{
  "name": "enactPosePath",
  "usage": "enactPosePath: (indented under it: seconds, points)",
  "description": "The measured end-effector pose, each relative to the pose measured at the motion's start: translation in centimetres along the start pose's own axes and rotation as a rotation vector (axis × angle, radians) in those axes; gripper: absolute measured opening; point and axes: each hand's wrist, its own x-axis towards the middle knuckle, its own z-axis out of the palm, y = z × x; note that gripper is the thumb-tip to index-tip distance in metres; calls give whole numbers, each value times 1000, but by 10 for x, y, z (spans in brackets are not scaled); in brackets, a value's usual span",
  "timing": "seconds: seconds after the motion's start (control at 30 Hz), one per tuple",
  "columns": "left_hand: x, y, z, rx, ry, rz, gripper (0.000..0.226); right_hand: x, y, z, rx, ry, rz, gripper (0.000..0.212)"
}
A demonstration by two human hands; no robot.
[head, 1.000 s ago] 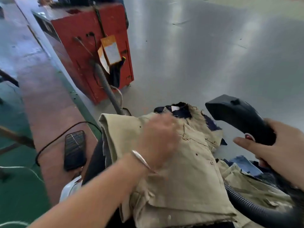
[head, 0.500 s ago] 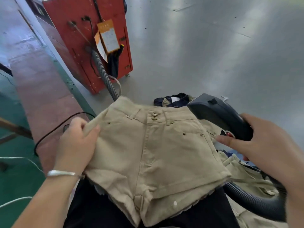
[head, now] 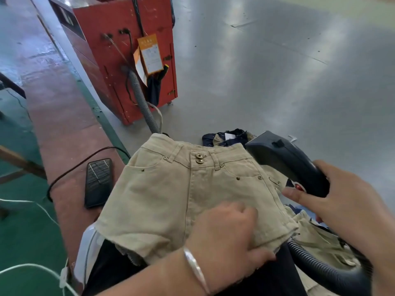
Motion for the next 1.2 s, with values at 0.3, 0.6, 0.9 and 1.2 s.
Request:
enactPosePath:
  seconds: [0.3, 0.6, 0.9, 1.2]
  points:
    - [21, 19, 30, 233, 25, 182, 32, -2, 11, 14, -54, -63, 8, 37]
    - [21, 23, 56, 156, 35, 264, 32, -6, 19, 1, -30, 82, 27, 33]
    - [9, 30, 66, 124, 12, 314, 27, -5, 10, 6, -71, 43, 78, 30]
    - [9, 8, 43, 102, 265, 275, 13, -9, 20, -16, -102, -83, 113, 68]
